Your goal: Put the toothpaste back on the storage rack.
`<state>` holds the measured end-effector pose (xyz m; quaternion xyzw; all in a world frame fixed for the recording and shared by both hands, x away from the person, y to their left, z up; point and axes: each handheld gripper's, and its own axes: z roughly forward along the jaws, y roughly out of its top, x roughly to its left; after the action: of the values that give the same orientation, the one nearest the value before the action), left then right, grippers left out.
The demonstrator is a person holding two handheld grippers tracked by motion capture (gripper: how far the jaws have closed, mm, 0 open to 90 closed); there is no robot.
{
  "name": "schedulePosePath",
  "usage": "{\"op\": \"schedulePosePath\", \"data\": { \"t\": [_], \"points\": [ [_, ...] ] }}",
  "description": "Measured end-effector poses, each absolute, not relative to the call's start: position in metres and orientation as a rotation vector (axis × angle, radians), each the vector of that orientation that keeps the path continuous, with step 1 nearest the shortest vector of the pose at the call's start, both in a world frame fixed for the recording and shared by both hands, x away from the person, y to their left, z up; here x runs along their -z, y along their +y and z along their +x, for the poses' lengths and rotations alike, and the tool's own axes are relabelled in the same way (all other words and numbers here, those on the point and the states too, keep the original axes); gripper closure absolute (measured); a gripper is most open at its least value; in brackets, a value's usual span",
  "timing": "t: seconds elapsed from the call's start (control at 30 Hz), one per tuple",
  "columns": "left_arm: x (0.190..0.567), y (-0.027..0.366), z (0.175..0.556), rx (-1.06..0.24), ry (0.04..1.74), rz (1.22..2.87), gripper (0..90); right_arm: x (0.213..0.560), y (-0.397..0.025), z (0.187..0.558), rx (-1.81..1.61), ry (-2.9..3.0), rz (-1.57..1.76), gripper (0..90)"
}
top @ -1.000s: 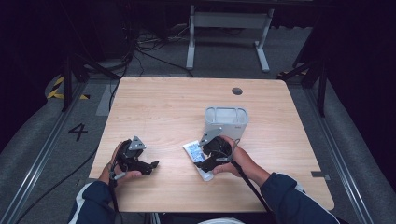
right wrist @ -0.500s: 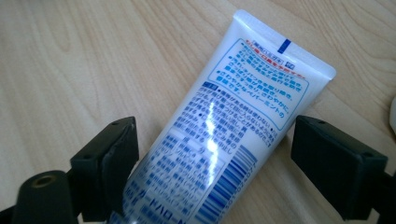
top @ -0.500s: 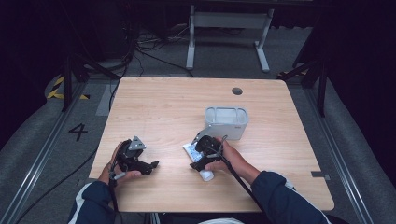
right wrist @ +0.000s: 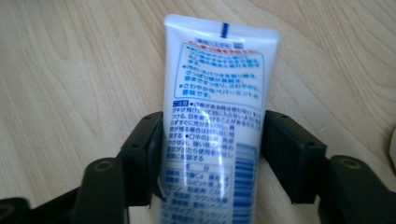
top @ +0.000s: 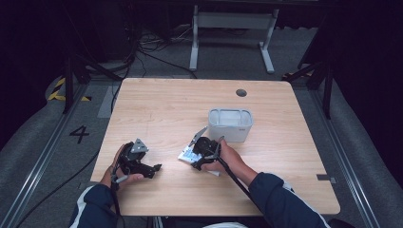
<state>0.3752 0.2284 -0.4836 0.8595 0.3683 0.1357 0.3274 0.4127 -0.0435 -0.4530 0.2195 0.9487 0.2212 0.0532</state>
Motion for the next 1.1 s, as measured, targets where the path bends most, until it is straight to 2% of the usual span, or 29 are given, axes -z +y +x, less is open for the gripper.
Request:
{"op": "schedulePosePath", "data": {
  "t": [0.5,0.9,1.1],
  "points": [
    [0.484,0.228,0.375,-0.351,0.970,2.247,0.5,0.445,-0.050,0.415,-0.670,2.932,0.585,62.7],
    [0.484,0.228,0.375,-0.351,0.971,2.247,0.5,0.435,-0.078,0.413,-0.807,2.912,0.601,64.6],
    [0.484,0.228,0.375,-0.351,0.971,2.247,0.5,0.416,-0.100,0.409,-0.927,2.856,0.599,64.6]
  ]
}}
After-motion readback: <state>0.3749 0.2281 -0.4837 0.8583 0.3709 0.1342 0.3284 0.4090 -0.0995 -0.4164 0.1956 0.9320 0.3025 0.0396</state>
